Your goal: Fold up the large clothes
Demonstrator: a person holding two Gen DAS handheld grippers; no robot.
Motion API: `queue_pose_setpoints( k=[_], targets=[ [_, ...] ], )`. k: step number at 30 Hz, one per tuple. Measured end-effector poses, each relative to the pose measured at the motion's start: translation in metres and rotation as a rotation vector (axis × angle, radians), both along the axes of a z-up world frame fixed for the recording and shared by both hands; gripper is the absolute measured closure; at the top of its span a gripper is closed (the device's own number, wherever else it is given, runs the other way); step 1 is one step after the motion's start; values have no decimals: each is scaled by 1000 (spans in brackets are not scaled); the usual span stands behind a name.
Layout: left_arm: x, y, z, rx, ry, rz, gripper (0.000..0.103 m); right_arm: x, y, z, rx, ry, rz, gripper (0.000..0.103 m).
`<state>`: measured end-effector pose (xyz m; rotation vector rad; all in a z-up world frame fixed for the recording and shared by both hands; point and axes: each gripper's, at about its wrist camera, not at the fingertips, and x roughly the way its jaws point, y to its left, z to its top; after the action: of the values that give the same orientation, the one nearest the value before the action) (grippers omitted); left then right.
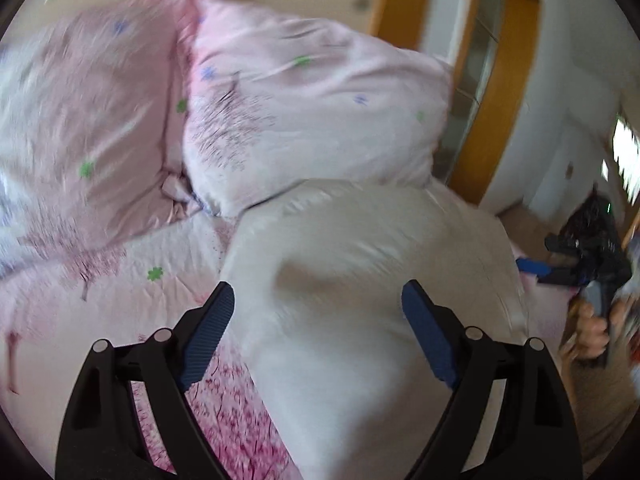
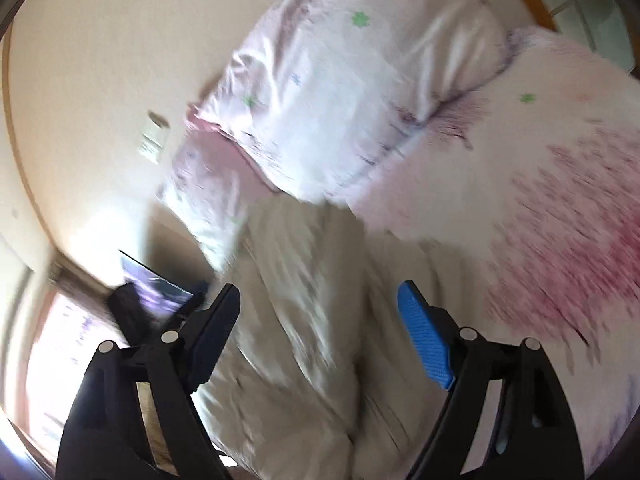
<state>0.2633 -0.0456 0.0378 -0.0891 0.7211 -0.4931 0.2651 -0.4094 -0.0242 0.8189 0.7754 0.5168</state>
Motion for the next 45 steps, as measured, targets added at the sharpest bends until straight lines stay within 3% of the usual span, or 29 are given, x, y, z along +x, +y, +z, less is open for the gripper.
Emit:
queue_pose_setpoints(
  k=[3, 4, 5, 7, 10, 15, 21, 24, 27, 30, 31, 32, 34, 37, 41, 45],
  targets=[
    [36, 10, -10, -79, 99, 31, 17, 26, 12, -6, -24, 50, 15, 22],
    [45, 10, -13, -90, 122, 36, 16, 36, 16, -10, -9, 65, 28, 37],
    [53, 10, -15, -101, 139, 44, 15, 39, 17, -13, 5, 67, 39, 69],
    [64, 9, -17, -122, 159, 55, 15, 41, 19, -17, -33, 54, 17, 83],
    [66, -1, -12, -91, 145, 33, 15, 40, 21, -28, -117, 95, -10, 89],
    [52, -16, -4, 18, 79, -2, 14, 47, 13, -54, -141, 209, -22, 90],
    [11, -12, 9, 81, 7, -45, 14, 52, 16, -66, -144, 266, -8, 90],
    [-16, -18, 14, 153, -61, -68, 13, 53, 18, -70, -136, 268, -8, 90],
    [-30, -34, 8, 246, -89, -84, 13, 48, 21, -62, -155, 211, -17, 86],
    [-26, -38, -1, 222, -25, -109, 13, 26, 23, -36, -237, 136, -65, 72],
    [-25, -37, -4, 215, -13, -109, 13, 12, 23, -22, -275, 80, -93, 63],
    [-25, -37, -6, 210, -7, -108, 12, -1, 25, -10, -296, 21, -108, 61],
    [-26, -35, -9, 207, -7, -101, 12, -31, 33, 12, -326, -94, -109, 61],
    [-29, -35, -10, 218, -13, -89, 12, -68, 57, 24, -374, -193, -43, 61],
    [-37, -40, -11, 264, -53, -64, 12, -91, 82, 18, -439, -216, 10, 61],
    [-43, -38, -8, 269, -86, -36, 13, -79, 97, -15, -528, -92, 39, 62]
  ],
)
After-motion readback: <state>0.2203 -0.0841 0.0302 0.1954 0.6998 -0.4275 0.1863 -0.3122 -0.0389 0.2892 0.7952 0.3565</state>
